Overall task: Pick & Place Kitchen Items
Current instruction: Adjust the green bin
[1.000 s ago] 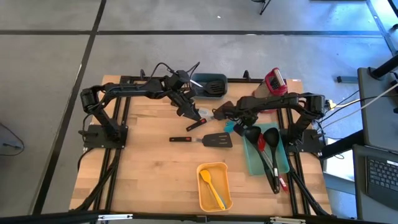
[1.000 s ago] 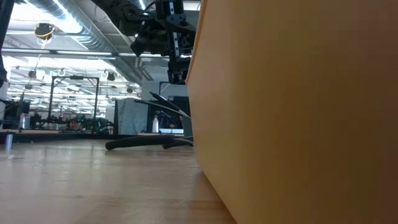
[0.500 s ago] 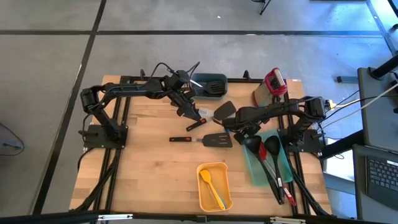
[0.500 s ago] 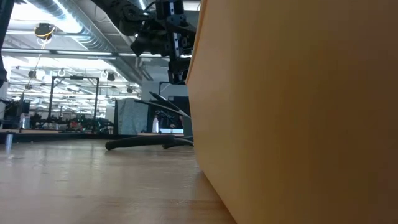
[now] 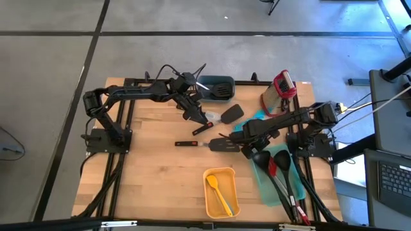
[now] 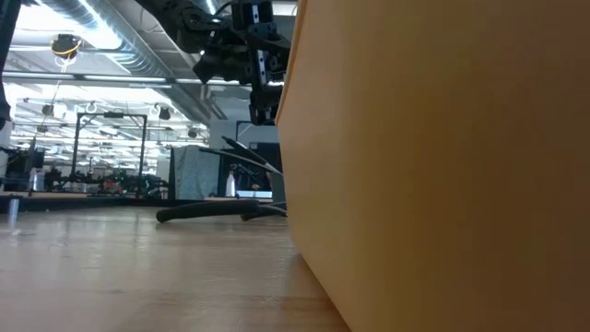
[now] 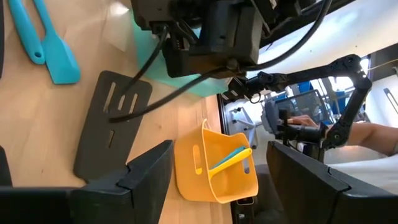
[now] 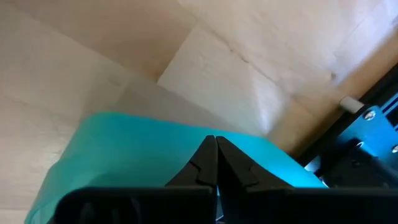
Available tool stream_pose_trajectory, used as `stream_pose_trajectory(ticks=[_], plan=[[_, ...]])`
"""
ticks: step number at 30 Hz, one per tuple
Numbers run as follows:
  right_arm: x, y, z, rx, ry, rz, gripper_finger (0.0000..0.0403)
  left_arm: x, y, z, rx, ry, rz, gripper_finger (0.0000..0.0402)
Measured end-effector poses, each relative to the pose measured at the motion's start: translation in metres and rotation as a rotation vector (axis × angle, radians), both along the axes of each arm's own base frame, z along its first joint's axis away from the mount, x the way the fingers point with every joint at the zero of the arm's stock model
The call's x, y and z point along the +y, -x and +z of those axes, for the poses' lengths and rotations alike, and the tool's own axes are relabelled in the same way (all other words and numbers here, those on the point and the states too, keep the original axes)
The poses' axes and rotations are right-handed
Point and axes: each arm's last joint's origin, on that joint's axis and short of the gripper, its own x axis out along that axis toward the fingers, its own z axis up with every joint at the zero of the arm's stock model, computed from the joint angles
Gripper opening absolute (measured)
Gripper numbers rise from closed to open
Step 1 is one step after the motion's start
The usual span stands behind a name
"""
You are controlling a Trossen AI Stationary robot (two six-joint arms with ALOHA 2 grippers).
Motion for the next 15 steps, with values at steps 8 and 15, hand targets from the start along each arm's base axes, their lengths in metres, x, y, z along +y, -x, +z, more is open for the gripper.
stream_pose_trajectory(ticks=[8,15], plan=[[0.012,0.002,0.0,0.009,-0.015,-0.063,0.0,0.0,0.0,0.0,-0.004,-0.007,0.0,0.0253],[0.013,0.002,0.0,0.009,-0.001,-0.094,0.0,0.0,0.0,0.0,-0.004,-0.008,0.0,0.0253]])
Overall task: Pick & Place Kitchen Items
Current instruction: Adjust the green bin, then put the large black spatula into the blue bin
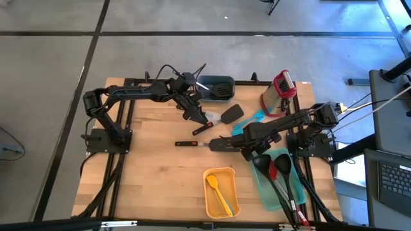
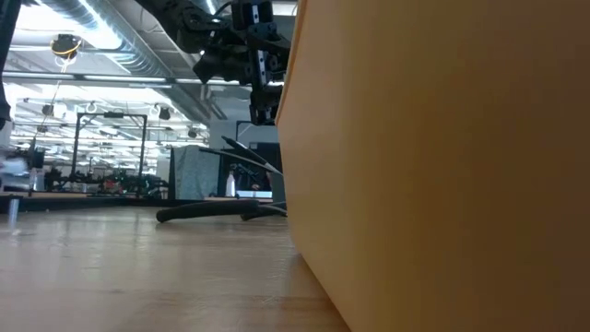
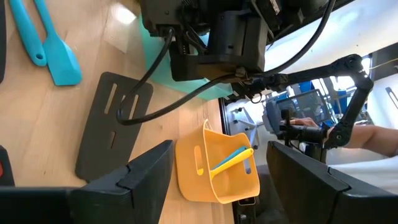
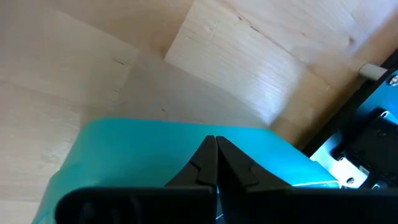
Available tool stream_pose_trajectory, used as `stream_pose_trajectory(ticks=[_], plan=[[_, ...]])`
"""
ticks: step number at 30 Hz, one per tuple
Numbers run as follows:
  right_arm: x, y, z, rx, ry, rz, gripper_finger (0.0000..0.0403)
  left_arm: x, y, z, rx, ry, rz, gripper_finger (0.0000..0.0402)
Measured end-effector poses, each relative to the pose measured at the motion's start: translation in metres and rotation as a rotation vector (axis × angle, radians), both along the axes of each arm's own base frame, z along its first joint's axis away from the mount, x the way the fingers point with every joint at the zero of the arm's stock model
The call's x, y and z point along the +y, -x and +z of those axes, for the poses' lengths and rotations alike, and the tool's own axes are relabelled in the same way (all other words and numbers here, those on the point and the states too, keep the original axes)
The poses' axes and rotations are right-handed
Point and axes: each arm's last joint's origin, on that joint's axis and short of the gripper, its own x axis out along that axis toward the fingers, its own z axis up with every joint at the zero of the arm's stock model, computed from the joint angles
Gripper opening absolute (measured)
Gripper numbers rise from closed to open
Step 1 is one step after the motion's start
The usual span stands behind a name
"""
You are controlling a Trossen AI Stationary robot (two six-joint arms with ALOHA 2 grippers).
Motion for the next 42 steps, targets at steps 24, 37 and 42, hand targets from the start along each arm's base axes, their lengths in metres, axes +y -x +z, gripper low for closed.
stream_pose_trajectory(ticks=[24,37,42], plan=[[-0.018,0.042,-0.019,0.304,0.004,-0.056,0.0,0.0,0.0,0.0,-0.005,-0.006,-0.003,0.0253],[-0.018,0.042,-0.015,0.334,0.026,-0.051,0.0,0.0,0.0,0.0,-0.012,-0.017,-0.008,0.0253],[-0.02,0.031,0.003,0.316,0.109,-0.017,0.0,0.0,0.0,0.0,-0.013,-0.019,-0.009,0.0253]])
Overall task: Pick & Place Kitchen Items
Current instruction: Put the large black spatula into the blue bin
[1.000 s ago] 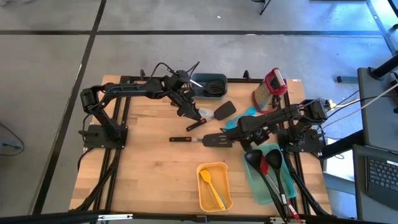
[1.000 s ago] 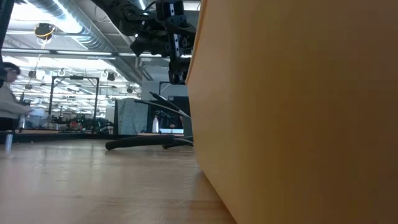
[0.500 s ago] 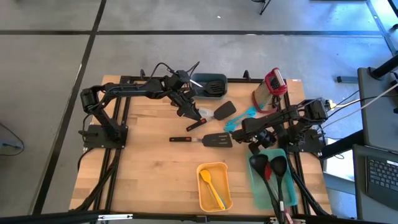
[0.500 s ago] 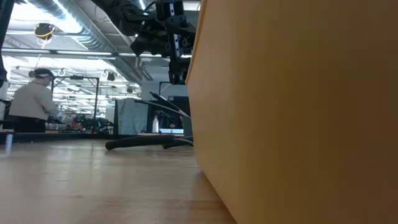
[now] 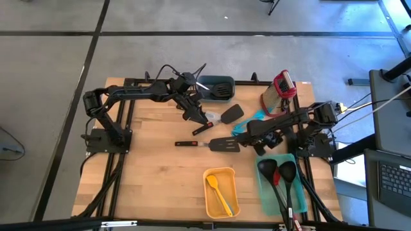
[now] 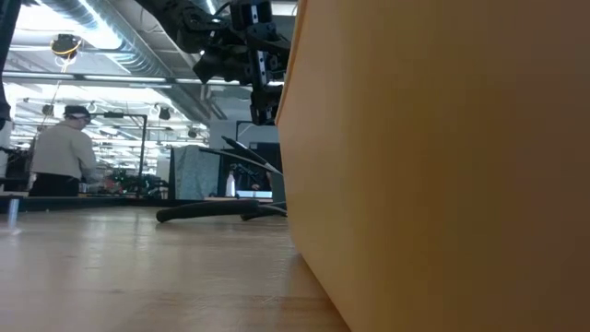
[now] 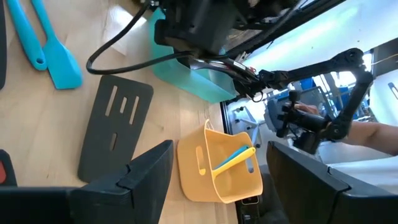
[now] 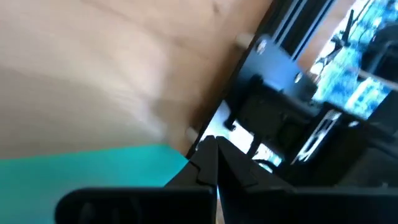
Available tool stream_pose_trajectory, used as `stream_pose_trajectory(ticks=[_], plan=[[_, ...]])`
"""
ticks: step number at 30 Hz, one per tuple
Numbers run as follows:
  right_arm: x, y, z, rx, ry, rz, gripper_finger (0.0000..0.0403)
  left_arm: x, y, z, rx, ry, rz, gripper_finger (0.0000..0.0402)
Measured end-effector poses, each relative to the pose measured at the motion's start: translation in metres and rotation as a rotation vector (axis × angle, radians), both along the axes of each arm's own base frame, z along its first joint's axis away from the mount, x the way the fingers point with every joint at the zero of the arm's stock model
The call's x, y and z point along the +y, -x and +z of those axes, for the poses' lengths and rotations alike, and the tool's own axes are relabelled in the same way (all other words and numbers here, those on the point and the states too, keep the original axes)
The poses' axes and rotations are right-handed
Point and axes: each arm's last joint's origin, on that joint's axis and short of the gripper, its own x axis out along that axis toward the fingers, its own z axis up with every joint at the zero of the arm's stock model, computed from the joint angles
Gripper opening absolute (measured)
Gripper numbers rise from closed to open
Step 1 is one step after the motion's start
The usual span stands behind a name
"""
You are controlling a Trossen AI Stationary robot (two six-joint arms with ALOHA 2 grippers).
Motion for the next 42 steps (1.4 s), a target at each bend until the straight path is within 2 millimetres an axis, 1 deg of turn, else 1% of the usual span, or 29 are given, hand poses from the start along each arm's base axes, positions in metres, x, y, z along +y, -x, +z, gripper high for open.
stream_pose_trajectory(ticks=[2,4,10,13,16,18,22,25,26,31,35,39,42], plan=[[-0.002,-0.008,0.01,-0.029,0.03,0.019,0.0,0.0,0.0,0.0,0.001,-0.002,0.003,0.0253],[-0.005,-0.019,0.021,-0.096,0.059,0.04,0.0,0.0,0.0,0.0,0.002,-0.004,0.006,0.0253],[-0.013,-0.053,0.068,-0.362,0.143,0.198,0.0,0.0,0.0,0.0,0.003,-0.005,0.009,0.0253],[-0.017,-0.068,0.094,-0.542,0.125,0.311,0.0,0.0,0.0,0.0,0.011,0.005,0.016,0.0253],[-0.016,-0.084,0.119,-0.732,0.065,0.436,0.0,0.0,0.0,0.0,0.014,0.015,0.016,0.0253],[-0.014,-0.09,0.14,-0.889,0.002,0.528,0.0,0.0,0.0,0.0,0.017,0.024,0.013,0.0253],[-0.005,-0.098,0.177,-1.283,-0.13,0.67,0.0,0.0,0.0,-0.001,0.019,0.03,0.001,0.0253],[0.0,-0.09,0.2,-1.433,-0.117,0.701,0.0,-0.001,0.001,-0.002,0.023,0.017,-0.007,0.0253],[0.003,-0.085,0.205,-1.454,-0.115,0.701,0.0,-0.001,0.002,-0.003,0.023,0.011,-0.011,0.0253],[0.016,-0.069,0.218,-1.486,-0.044,0.658,0.0,-0.006,0.0,-0.004,0.026,-0.009,-0.02,0.0253],[0.037,-0.062,0.222,-1.512,-0.014,0.642,0.0,-0.012,-0.003,-0.004,0.028,-0.021,-0.027,0.0253],[0.055,-0.058,0.218,-1.507,-0.011,0.647,0.0,-0.014,-0.004,-0.004,0.041,-0.038,-0.004,0.0253],[0.064,-0.058,0.204,-1.487,-0.024,0.628,0.0,-0.015,-0.006,-0.005,0.064,-0.052,0.036,0.0253]])
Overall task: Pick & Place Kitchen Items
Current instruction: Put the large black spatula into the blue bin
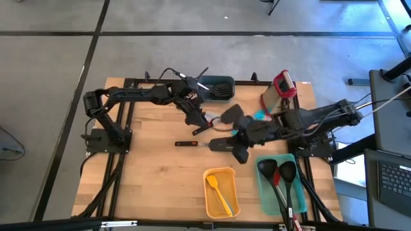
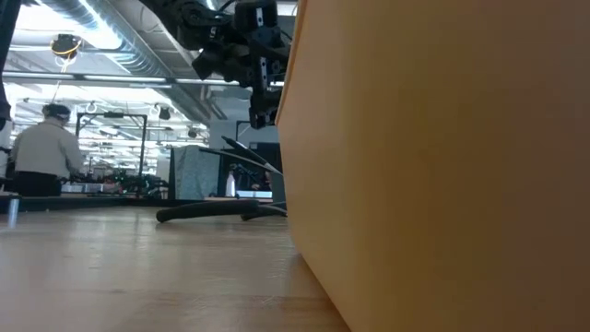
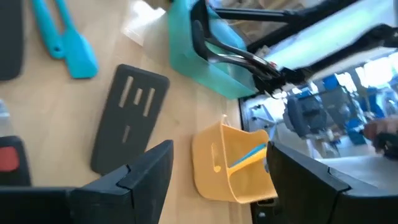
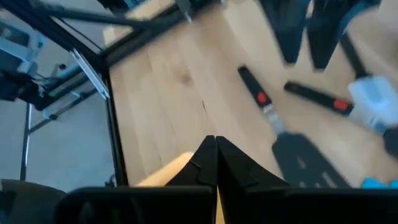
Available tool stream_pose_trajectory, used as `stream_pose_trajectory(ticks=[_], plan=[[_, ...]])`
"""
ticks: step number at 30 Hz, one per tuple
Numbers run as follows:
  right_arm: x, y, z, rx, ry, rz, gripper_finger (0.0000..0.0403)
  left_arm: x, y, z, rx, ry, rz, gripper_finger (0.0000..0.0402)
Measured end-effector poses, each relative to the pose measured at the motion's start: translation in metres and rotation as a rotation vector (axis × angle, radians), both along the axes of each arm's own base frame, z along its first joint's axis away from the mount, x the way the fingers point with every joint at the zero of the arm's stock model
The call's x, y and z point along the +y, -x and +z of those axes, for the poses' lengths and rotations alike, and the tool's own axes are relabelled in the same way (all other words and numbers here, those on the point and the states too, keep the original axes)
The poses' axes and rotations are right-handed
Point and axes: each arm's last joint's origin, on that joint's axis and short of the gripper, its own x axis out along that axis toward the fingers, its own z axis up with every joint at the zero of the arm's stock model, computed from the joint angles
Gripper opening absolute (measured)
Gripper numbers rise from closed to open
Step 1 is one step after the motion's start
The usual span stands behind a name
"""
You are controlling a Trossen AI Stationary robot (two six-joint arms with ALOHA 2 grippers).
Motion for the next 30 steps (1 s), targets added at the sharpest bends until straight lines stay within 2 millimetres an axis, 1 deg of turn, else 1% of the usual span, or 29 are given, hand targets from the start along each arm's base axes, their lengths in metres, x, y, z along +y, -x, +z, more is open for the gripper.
stream_pose_trajectory(ticks=[2,4,8,13,15,17,23,26,28,30], plan=[[0.005,-0.002,-0.011,0.008,-0.018,0.006,0.0,-0.001,-0.001,0.0,0.013,-0.016,0.029,0.0253],[0.005,0.0,-0.019,-0.022,-0.053,0.014,0.0,-0.002,-0.003,-0.001,0.022,-0.04,0.059,0.0253],[-0.001,0.023,-0.027,-0.101,-0.106,0.009,0.0,-0.004,-0.006,0.0,0.044,-0.069,0.146,0.0253],[-0.007,0.05,-0.048,-0.161,-0.181,0.007,0.0,-0.003,-0.012,0.007,-0.01,-0.079,0.243,0.0253],[-0.009,0.058,-0.049,-0.196,-0.216,0.019,0.0,-0.002,-0.014,0.01,-0.035,-0.063,0.277,0.0253],[-0.012,0.067,-0.051,-0.191,-0.217,0.037,0.0,-0.002,-0.016,0.013,-0.052,-0.046,0.307,0.0253],[-0.028,0.096,-0.042,-0.174,-0.127,0.073,0.0,-0.002,-0.017,0.013,-0.026,-0.027,0.37,0.0253],[-0.035,0.107,-0.041,-0.157,-0.068,0.086,0.0,-0.004,-0.015,0.007,0.046,-0.042,0.402,0.0253],[-0.041,0.115,-0.043,-0.118,-0.024,0.095,0.0,-0.005,-0.011,0.0,0.121,-0.057,0.429,0.0253],[-0.045,0.118,-0.042,-0.114,0.015,0.107,0.0,-0.005,-0.007,-0.006,0.211,-0.069,0.451,0.0253]])
